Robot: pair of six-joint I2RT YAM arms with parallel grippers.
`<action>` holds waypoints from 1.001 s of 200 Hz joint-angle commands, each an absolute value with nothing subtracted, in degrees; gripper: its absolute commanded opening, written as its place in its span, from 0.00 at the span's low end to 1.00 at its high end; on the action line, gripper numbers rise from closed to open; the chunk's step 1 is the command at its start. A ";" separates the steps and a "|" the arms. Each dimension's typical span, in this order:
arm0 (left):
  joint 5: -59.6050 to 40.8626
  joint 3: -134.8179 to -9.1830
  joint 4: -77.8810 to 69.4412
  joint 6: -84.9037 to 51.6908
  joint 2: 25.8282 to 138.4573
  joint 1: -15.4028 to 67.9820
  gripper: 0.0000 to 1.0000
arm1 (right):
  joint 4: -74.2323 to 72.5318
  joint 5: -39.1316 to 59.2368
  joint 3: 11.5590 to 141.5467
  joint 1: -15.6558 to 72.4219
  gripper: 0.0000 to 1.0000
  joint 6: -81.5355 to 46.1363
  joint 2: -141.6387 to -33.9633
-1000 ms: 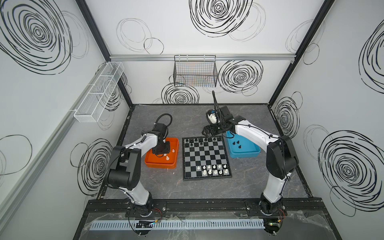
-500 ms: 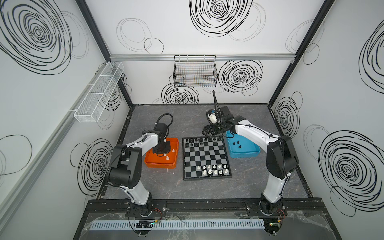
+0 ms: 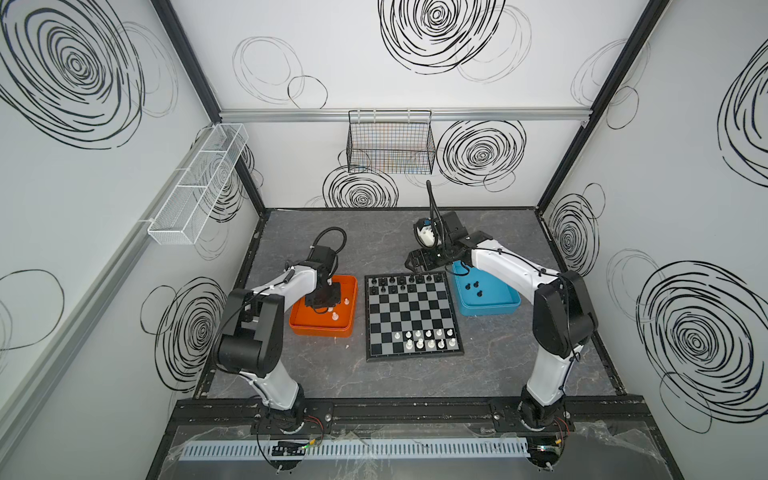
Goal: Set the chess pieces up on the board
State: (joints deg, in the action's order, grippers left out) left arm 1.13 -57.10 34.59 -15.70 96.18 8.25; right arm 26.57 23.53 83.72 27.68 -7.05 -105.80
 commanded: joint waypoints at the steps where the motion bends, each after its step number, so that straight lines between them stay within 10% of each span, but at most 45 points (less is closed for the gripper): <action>1: 1.67 -56.51 34.81 -14.80 96.69 8.70 0.23 | 25.63 22.78 83.19 27.18 0.93 -6.85 -103.80; 200: 3.14 -66.69 49.18 -17.15 85.36 14.61 0.20 | 25.65 22.09 82.89 24.88 0.93 -7.11 -102.57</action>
